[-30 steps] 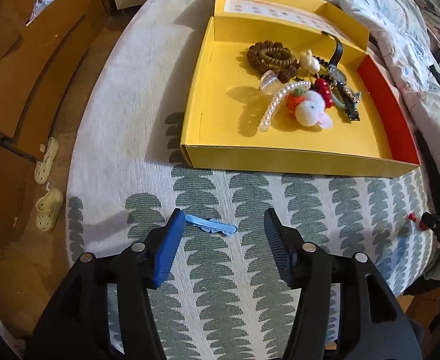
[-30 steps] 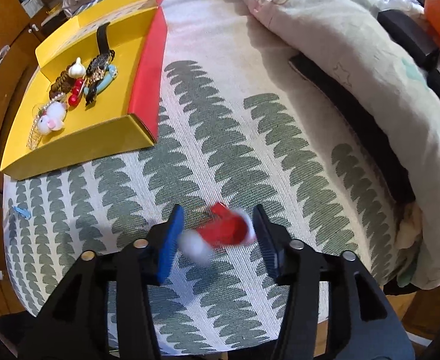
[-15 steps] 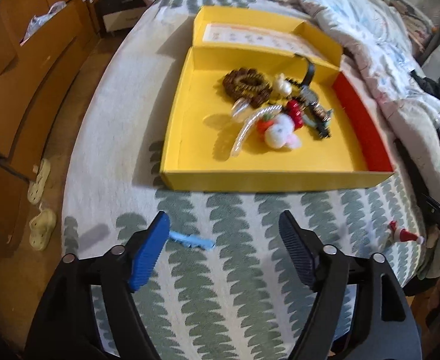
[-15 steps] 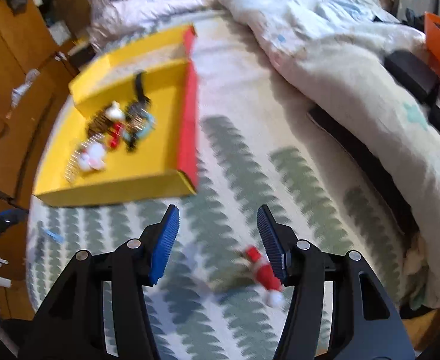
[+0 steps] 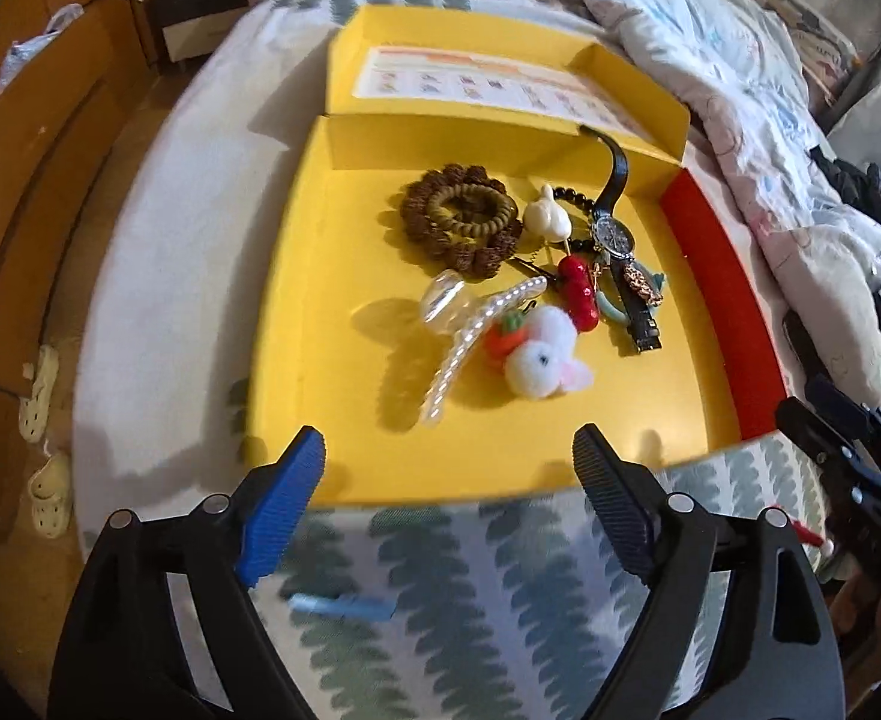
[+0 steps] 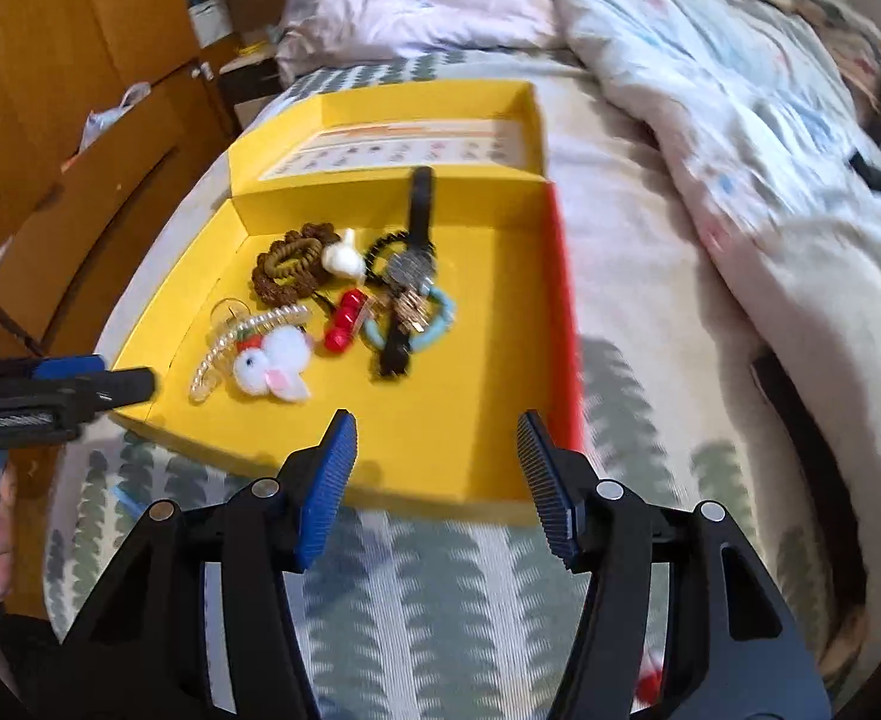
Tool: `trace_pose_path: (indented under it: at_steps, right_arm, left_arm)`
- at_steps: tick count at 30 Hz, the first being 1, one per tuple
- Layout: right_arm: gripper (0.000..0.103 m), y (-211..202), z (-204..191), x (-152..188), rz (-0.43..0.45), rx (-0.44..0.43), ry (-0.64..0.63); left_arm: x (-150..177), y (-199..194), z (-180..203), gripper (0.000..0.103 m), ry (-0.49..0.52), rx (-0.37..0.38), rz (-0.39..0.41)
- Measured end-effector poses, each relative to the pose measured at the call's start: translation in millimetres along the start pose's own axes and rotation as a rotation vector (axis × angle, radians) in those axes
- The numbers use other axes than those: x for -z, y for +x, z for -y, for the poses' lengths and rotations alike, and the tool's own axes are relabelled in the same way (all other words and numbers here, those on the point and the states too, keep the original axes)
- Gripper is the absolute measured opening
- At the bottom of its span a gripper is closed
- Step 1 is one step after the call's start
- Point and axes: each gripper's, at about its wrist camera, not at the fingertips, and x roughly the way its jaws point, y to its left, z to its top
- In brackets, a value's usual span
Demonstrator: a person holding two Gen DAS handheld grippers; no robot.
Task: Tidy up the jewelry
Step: 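Move both open tools back over the jewelry box, then lower the right tool and grasp the light blue bangle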
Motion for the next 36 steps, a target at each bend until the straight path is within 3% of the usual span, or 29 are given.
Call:
trace_pose_path:
  at_steps: [3, 6, 10, 18, 22, 26, 36]
  right_arm:
    - [0.059, 19, -7, -9, -0.033, 0.004, -0.007]
    - [0.059, 38, -13, -21, -0.06, 0.014, -0.021]
    - [0.059, 55, -15, -33, -0.083, 0.041, -0.049]
    - [0.059, 95, -8, -53, -0.164, 0.012, -0.003]
    - [0.059, 106, -5, -63, -0.165, 0.027, 0.007]
    - [0.059, 117, 0, -69, -0.194, 0.004, 0.025]
    - [0.059, 127, -14, -81, -0.187, 0.008, -0.034]
  left_arm:
    - [-10, 16, 6, 0.084, 0.013, -0.014, -0.028]
    - [-18, 34, 7, 0.084, 0.016, -0.095, -0.064]
    - [-22, 49, 4, 0.084, 0.016, -0.102, -0.102]
    - [-24, 63, -2, 0.084, 0.012, -0.117, -0.144]
    - [-24, 61, -10, 0.084, -0.019, -0.09, -0.155]
    - [-22, 57, -21, 0.084, -0.04, -0.139, -0.169]
    - [-14, 76, -20, 0.084, 0.015, -0.14, -0.212]
